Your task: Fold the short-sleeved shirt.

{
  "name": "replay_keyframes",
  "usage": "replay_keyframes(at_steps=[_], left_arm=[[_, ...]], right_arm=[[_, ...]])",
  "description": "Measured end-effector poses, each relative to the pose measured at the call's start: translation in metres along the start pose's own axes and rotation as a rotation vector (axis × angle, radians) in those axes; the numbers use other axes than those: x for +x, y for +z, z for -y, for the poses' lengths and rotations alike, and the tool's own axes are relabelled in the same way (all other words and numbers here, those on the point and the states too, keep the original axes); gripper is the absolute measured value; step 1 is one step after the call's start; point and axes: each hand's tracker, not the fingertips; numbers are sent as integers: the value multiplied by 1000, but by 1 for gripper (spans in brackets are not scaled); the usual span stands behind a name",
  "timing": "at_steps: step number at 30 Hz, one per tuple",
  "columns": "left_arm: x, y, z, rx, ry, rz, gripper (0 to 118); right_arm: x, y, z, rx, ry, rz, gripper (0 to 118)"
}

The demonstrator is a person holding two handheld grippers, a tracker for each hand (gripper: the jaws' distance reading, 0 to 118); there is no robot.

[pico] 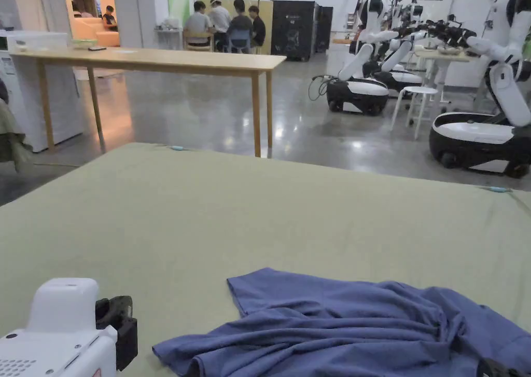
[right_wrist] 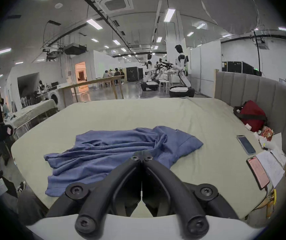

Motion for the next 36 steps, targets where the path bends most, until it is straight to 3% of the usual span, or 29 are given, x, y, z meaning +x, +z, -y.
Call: replay_keyframes(at_steps=[8,9,10,11,12,14,19,20,21,23,25,26,27,31,36], left_arm=[[-13,-123,5,-349,-33,119,0],[-13,-138,7,-379,-25,131,7],[-12,-155,10,-431,-18,125,21],[-11,-167,12,-485,-18,133,52],[-9,-181,14,-527,-24,147,108],[-4,-205,23,-594,-41,97,118],[28,-211,36,-663,-140,79,107],[11,-234,47,-695,-156,97,102],[10,-238,51,-693,-159,114,85],[16,-234,52,-648,-225,101,76],[21,-224,46,-653,-225,148,40],[22,-223,47,-639,-234,149,11],[22,-225,46,-597,-272,133,1],[37,-209,46,-675,-240,185,1],[37,-212,43,-661,-253,188,1]], right_arm=[[-7,-16,8,-59,14,-10,0],[-6,-19,9,-67,13,-9,0],[-6,-22,10,-77,12,-7,0],[-5,-24,12,-87,12,-4,0],[-4,-26,13,-99,14,0,0],[-2,-31,16,-115,23,13,0],[6,-43,23,-156,21,31,0],[8,-46,24,-162,18,31,0],[11,-49,24,-173,15,32,0],[20,-59,23,-205,7,42,0],[34,-71,19,-221,1,72,1],[45,-79,14,-226,-6,88,1],[54,-86,10,-236,-8,120,0],[117,-134,-16,-266,-17,214,0],[174,-219,-47,-367,16,236,1]])
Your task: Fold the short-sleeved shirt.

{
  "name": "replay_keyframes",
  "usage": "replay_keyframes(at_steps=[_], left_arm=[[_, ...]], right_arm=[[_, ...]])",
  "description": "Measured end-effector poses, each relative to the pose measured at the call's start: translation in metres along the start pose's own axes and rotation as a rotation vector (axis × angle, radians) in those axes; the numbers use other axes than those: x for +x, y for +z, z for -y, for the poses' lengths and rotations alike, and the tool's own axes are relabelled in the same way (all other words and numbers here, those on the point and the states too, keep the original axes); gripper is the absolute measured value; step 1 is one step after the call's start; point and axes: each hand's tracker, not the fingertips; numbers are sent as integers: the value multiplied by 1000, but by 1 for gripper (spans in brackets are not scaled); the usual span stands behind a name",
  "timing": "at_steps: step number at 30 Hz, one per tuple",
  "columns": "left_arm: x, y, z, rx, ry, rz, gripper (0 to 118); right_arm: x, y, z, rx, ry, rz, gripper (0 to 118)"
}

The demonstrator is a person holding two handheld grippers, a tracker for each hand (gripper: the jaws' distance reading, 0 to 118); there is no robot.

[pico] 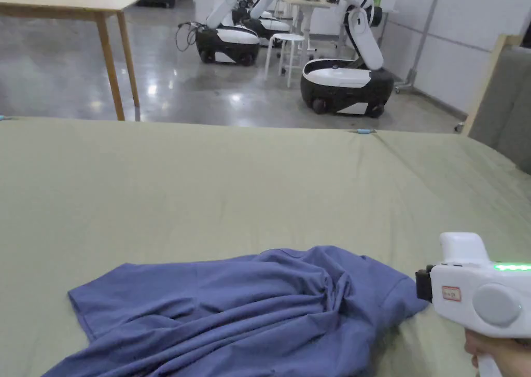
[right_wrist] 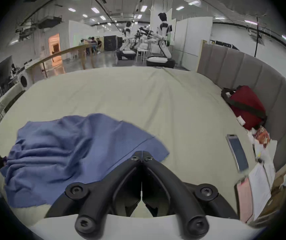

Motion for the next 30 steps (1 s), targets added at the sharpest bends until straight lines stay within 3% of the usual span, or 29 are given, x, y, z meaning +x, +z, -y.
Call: replay_keyframes(at_steps=[1,2,3,4,5,6,7,10,13,14,15,16,17,20,30], left_arm=[[-2,-1,-2,-1,9,6,1],[-3,0,-4,-4,22,13,1],[-5,0,-6,6,21,7,1],[-10,-4,-4,3,30,15,1],[-12,-5,-5,3,39,20,1],[-13,-6,-5,3,42,23,1],[-14,-6,-6,10,42,20,1],[-12,-8,-5,8,37,16,1],[-12,-7,-6,9,38,10,1],[-13,-6,-7,7,42,13,1],[-15,-4,-9,10,50,15,1],[-16,1,-8,17,68,19,1],[-17,10,-8,63,113,-3,1],[-25,49,-21,170,77,-59,1],[-72,216,-87,469,85,-247,1]], right_arm=[[1,-14,-9,-49,9,6,2],[-1,-25,-16,-92,-1,21,16],[3,-36,-19,-88,-13,-8,68],[6,-48,-21,-122,-22,-31,112],[6,-61,-22,-195,-28,-34,118],[4,-74,-18,-262,-25,-35,113],[2,-76,-20,-221,-45,-57,113],[-7,-89,-3,-314,71,16,113],[-3,-82,-2,-298,-31,-40,106],[-2,-71,-4,-287,-26,-87,94],[-2,-60,-6,-274,7,-83,61],[-1,-45,-9,-246,43,-107,13],[-1,-31,-14,-216,47,-97,5],[14,20,-31,-112,-16,-139,5],[48,189,-86,192,38,-124,5]])
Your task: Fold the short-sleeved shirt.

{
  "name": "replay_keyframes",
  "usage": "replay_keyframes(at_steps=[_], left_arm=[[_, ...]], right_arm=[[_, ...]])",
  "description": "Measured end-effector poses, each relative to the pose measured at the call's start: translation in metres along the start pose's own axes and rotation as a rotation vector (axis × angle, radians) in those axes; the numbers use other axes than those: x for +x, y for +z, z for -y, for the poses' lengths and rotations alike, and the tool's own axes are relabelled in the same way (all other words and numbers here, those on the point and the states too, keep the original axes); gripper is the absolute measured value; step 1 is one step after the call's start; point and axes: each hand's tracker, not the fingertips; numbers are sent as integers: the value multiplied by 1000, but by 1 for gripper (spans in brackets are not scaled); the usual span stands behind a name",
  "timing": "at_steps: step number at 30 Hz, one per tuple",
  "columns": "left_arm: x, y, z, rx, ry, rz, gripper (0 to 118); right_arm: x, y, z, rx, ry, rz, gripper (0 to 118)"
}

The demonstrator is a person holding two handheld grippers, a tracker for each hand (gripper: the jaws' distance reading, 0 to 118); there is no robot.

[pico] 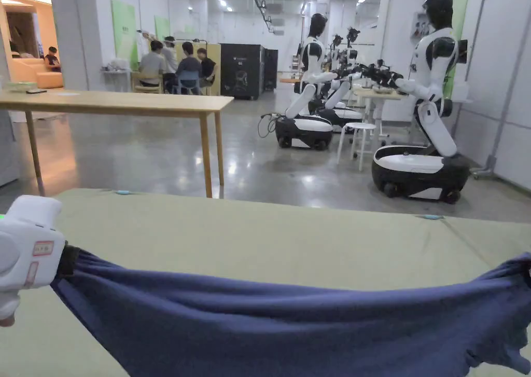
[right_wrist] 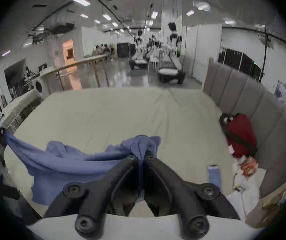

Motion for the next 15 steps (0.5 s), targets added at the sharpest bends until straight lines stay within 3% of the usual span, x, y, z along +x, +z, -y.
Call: replay_keyframes(at_steps=[8,15], left_arm=[[-18,48,-81,146,53,-32,1],[-6,28,-136,178,71,-77,1]], right_arm=[[-3,70,-66,149,-15,0,5],[-9,62,-119,209,-15,42,5]])
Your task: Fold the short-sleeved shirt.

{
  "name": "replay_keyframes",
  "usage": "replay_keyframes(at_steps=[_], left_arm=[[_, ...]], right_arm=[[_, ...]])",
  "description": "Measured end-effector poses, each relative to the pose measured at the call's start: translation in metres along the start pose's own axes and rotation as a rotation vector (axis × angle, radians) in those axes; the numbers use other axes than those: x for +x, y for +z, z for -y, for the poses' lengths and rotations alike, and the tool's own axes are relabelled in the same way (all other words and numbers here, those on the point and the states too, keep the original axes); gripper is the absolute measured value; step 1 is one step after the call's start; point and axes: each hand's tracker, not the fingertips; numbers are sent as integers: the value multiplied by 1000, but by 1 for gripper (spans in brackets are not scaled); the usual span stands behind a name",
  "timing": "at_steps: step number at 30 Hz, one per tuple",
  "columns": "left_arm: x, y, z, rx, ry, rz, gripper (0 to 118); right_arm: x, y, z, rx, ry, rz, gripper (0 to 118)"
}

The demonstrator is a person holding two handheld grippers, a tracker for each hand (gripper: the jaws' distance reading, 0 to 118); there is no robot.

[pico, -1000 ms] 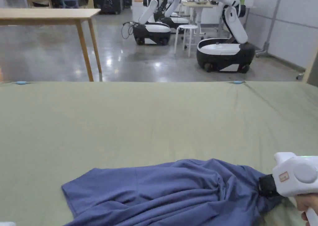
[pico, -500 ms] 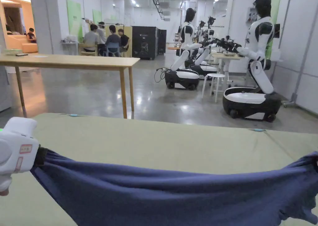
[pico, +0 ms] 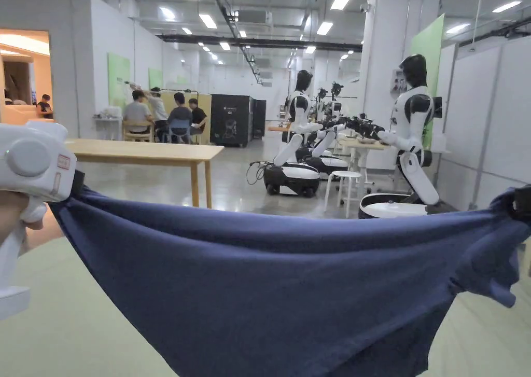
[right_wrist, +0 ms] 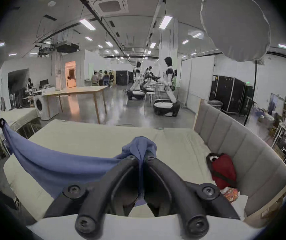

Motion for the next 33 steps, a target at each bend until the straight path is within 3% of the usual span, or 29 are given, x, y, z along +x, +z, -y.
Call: replay_keyframes(at_steps=[13,20,27,33], left_arm=[[59,-93,-72,52,-41,-120,1],[87,-133,-81,72,-51,-164,1],[94,-170,-33,4,-69,-139,1],[86,-166,59,-122,-67,-39,1]], right_arm=[[-1,-119,-67,26,-53,69,5],[-8,-177,-79,26,-32,102,5],[-12,-210,-29,-44,-23,106,5],[-21,-188,67,-163,59,84,5]])
